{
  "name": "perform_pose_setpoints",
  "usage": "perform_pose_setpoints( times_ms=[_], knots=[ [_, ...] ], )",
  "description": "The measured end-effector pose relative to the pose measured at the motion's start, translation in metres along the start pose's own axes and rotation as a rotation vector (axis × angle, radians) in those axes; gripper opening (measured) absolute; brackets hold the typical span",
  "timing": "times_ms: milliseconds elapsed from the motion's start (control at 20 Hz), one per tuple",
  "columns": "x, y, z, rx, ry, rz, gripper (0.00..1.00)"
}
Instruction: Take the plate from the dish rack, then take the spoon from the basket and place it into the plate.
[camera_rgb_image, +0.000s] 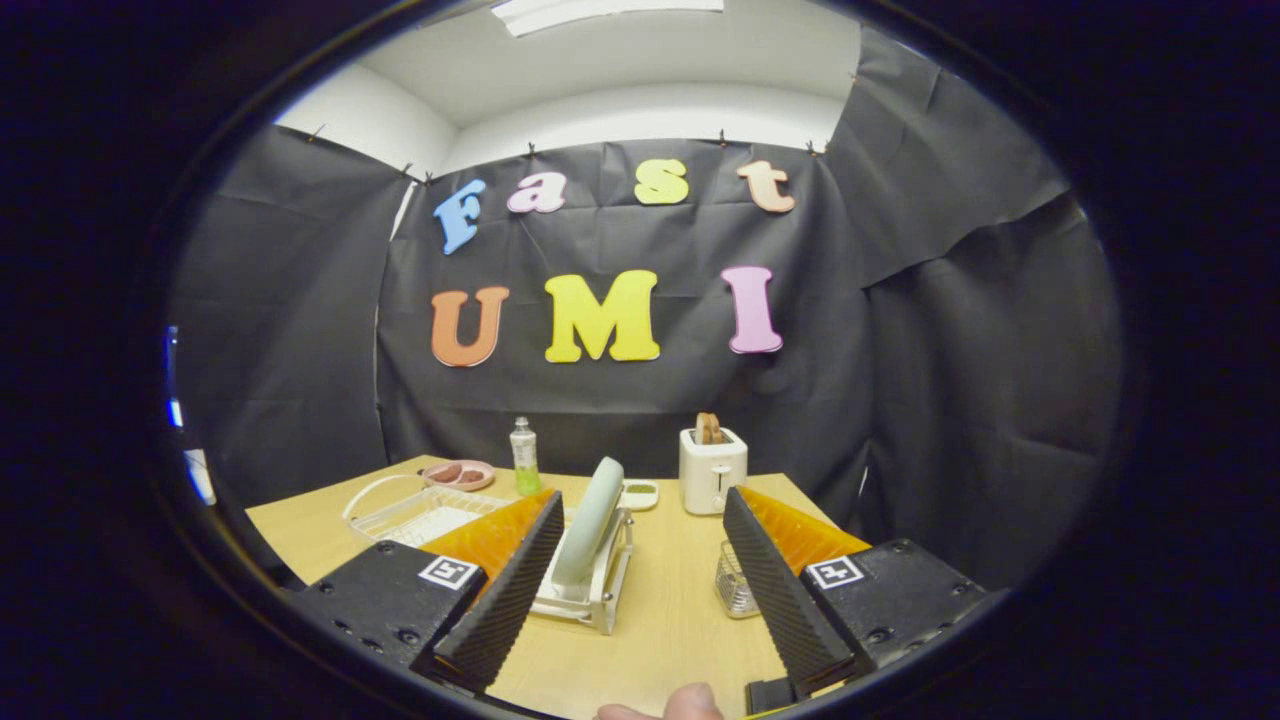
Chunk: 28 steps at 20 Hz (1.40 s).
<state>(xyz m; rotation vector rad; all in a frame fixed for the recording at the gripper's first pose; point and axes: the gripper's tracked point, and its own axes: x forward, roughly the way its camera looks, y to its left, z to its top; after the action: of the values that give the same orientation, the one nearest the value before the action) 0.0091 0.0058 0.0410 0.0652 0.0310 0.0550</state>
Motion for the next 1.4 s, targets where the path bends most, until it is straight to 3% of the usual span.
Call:
perform_pose_setpoints(
  times_ms=[200, 550, 1000, 1250, 1400],
  knots=[
    [0.018, 0.012, 0.032, -0.045, 0.056, 0.049, 1.0],
    [0.086, 0.029, 0.064, -0.04, 0.28, 0.116, 1.0],
    [0.171, 0.06, -0.025, 0.101, 0.769, 0.134, 1.0],
    [0.2, 0.07, -0.063, 0.15, 0.897, 0.114, 0.99],
    [0.206, 0.076, -0.07, 0.122, 0.916, 0.092, 0.94]
  ],
)
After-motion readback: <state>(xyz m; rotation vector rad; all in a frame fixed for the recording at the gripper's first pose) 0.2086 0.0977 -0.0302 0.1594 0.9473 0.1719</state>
